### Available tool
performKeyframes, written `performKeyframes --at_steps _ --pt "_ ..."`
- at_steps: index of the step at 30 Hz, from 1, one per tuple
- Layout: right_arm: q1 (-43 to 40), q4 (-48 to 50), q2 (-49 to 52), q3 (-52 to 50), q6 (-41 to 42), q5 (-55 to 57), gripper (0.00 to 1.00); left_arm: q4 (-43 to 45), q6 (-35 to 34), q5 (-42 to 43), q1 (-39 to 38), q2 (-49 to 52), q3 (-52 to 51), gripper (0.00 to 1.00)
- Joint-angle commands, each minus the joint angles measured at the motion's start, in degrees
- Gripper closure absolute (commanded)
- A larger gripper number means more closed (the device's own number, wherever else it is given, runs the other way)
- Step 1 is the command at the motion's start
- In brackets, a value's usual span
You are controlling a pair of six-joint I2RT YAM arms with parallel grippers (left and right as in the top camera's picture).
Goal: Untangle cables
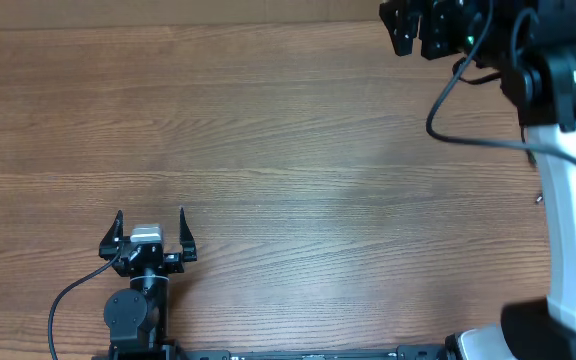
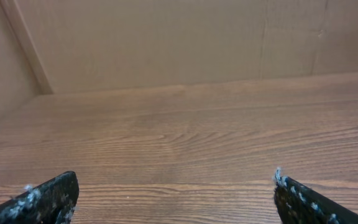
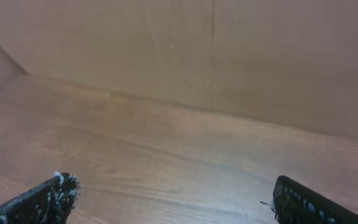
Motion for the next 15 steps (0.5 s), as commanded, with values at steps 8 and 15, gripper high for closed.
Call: performKeyframes --at_steps 8,15 --pt "0.28 28.65 -24.22 -41.9 0.0 0.07 0.0 0.09 -0.76 -0.74 -0.7 -0.66 -0.2 0.0" --pt "-0.28 51.3 -36.7 -64.5 -0.02 0.09 0.0 0.09 -0.76 -0.74 -0.7 -0.66 -0.2 0.0"
